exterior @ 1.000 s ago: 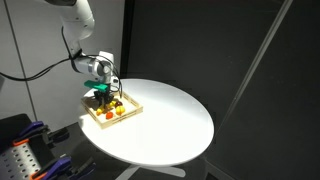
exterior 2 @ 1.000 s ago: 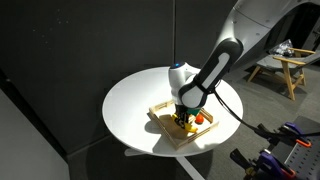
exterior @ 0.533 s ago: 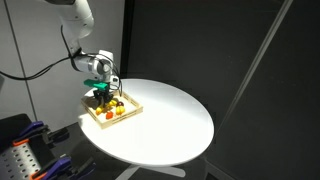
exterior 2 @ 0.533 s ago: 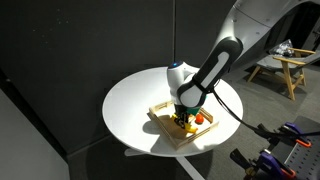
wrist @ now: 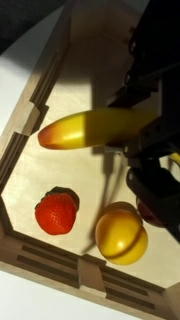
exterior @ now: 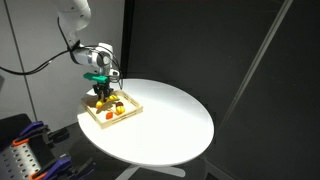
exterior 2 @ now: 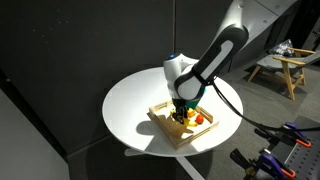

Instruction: Remove the banana from the box

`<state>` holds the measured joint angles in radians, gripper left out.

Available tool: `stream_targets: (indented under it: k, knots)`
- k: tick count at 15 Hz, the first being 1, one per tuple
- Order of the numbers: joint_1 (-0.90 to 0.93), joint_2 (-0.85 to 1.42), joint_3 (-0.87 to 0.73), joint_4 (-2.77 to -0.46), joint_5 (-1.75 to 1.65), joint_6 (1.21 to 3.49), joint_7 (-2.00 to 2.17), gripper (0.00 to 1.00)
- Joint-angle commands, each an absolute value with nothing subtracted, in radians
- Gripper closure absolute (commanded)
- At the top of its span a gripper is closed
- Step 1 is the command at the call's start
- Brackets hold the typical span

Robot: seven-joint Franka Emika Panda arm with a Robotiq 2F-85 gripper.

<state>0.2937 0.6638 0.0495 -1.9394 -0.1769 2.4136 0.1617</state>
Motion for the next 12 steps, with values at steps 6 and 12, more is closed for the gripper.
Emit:
stream_targets:
  k: [6, 12]
  knots:
    - [0.273, 0.514, 0.055, -1.992, -0.190, 2.279, 0.134, 0.86]
    - [0.230, 0.399, 0.059, -2.079, -0.182, 2.273, 0.100, 0.86]
